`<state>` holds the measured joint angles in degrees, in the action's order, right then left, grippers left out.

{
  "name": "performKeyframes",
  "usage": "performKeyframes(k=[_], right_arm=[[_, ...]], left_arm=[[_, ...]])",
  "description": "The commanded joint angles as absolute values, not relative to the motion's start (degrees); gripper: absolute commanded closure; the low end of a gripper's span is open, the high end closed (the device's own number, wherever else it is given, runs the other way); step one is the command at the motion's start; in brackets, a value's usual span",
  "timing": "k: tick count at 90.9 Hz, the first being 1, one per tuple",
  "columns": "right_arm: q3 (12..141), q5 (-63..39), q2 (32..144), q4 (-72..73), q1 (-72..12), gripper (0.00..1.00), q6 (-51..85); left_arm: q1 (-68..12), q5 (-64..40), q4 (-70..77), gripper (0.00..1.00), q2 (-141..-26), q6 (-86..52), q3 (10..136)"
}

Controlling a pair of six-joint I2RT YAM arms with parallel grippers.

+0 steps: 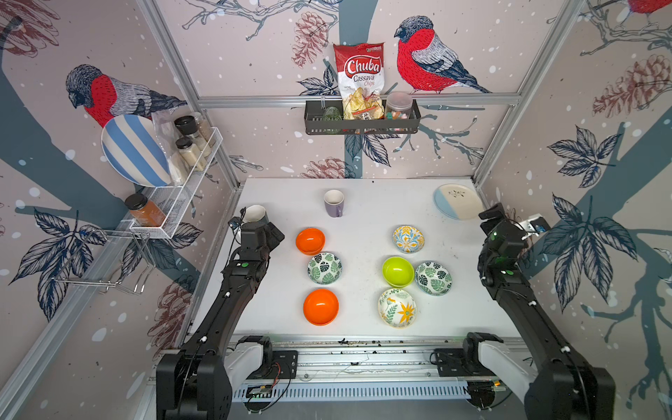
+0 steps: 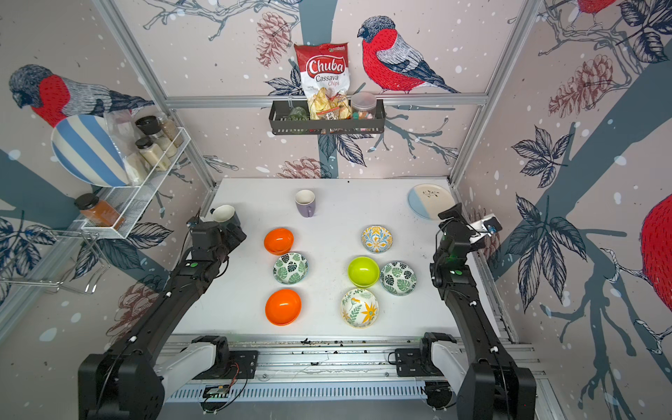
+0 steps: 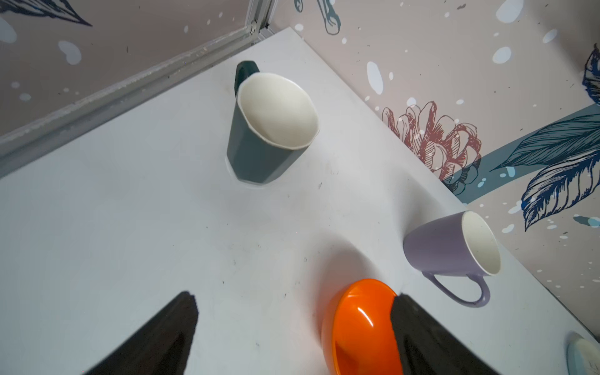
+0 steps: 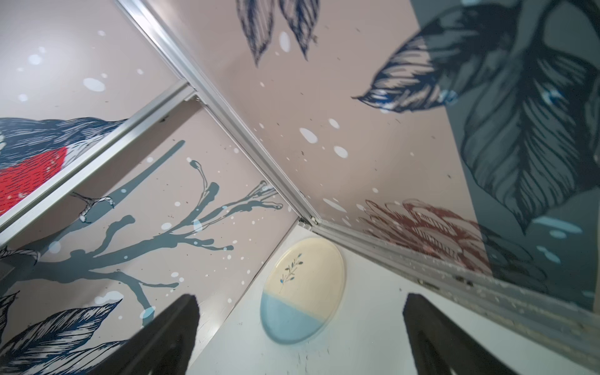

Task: Stack the bowls
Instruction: Pick up the bowl from the center of the board.

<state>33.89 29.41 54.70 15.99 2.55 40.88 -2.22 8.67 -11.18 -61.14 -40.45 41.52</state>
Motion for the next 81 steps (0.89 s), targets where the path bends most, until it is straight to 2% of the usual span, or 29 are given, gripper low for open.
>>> performKeyframes(k=[1,7,15,24,35,56,69,81], right_arm=[[35.6,20.4,51.8,-3.3,3.1,0.09,50.3],[41.2,19.9,52.5,-14.6,1.9,0.17,47.6],[48.7,18.8,55.5,-29.8,-0.1,0.17,44.2],[51.2,19.8,57.0,-38.3,-4.4,0.16,44.7],[47.8,15.8,56.0,-41.1,-8.2,0.16,46.5],[41.2,7.6,54.3,-45.7,-10.7,0.27,49.9],[37.5,4.5,55.0,-45.4,-11.1,0.44,51.0],[36.1,2.9,55.5,-45.3,-11.3,0.53,51.0]], left_arm=[[-1.8,0.1,-23.2,0.12,-61.6,-41.5,45.4],[-1.8,-3.2,-26.8,0.15,-62.7,-41.5,47.0],[-1.8,-9.6,-29.5,0.17,-64.3,-41.0,48.0],[-1.8,-14.6,-31.6,0.22,-65.8,-40.2,48.9],[-1.8,-16.2,-33.2,0.24,-66.2,-39.2,49.1],[-1.8,-16.4,-34.1,0.24,-65.7,-37.6,48.2],[-1.8,-15.1,-35.6,0.26,-65.8,-36.9,48.5],[-1.8,-13.9,-35.9,0.27,-64.9,-36.9,48.6]])
